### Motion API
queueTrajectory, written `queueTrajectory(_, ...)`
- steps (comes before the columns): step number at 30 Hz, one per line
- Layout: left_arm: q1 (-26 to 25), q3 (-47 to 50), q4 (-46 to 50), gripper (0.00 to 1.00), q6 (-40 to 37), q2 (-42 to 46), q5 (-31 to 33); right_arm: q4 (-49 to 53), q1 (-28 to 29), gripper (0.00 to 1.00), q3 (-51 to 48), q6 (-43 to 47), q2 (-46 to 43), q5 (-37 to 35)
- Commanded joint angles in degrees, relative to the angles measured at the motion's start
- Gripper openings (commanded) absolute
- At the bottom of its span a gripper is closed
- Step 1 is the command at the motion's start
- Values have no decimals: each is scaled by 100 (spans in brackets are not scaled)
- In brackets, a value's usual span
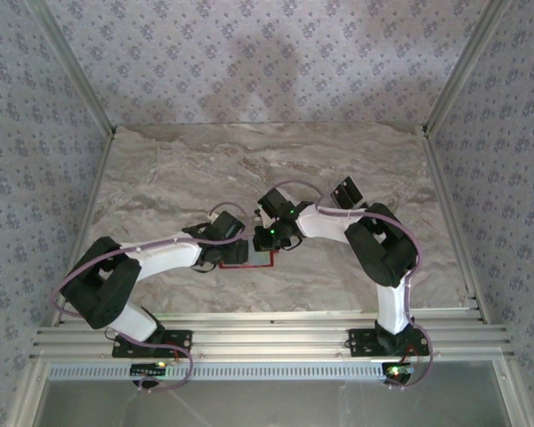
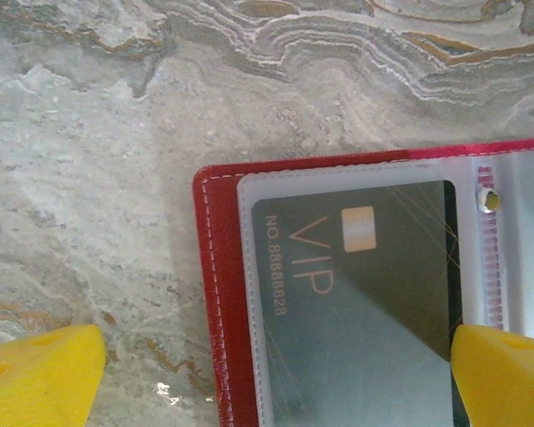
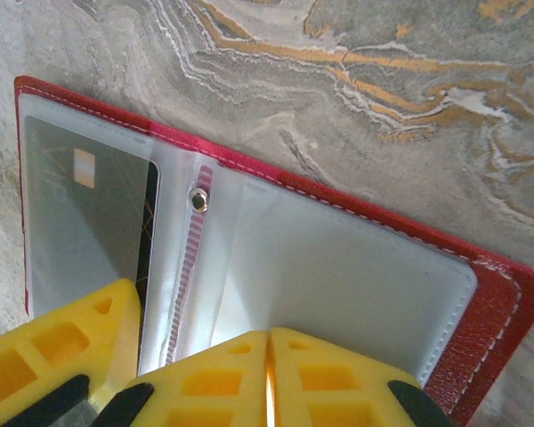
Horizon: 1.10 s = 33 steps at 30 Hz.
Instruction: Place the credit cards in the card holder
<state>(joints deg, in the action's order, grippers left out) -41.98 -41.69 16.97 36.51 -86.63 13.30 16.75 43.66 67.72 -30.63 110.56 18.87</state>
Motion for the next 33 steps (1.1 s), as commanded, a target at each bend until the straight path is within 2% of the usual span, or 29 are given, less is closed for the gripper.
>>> queueTrajectory(1, 93, 150, 445, 99, 88, 169, 285, 450, -137, 11, -176, -39, 0, -402)
queueTrajectory(8, 134, 82, 354, 99, 12, 252, 159, 526, -132, 11, 1, 33, 27, -309)
queueTrajectory(15, 172, 106, 247, 100, 39, 791, 59, 662, -111, 13, 380, 187, -20, -124)
queueTrajectory(25, 605, 427, 330, 100, 162, 1358, -115, 831, -60, 33, 415, 182, -427, -219)
queueTrajectory(33, 658, 582, 325, 100, 153, 1438, -138, 987, -52, 38, 468, 277, -302, -373)
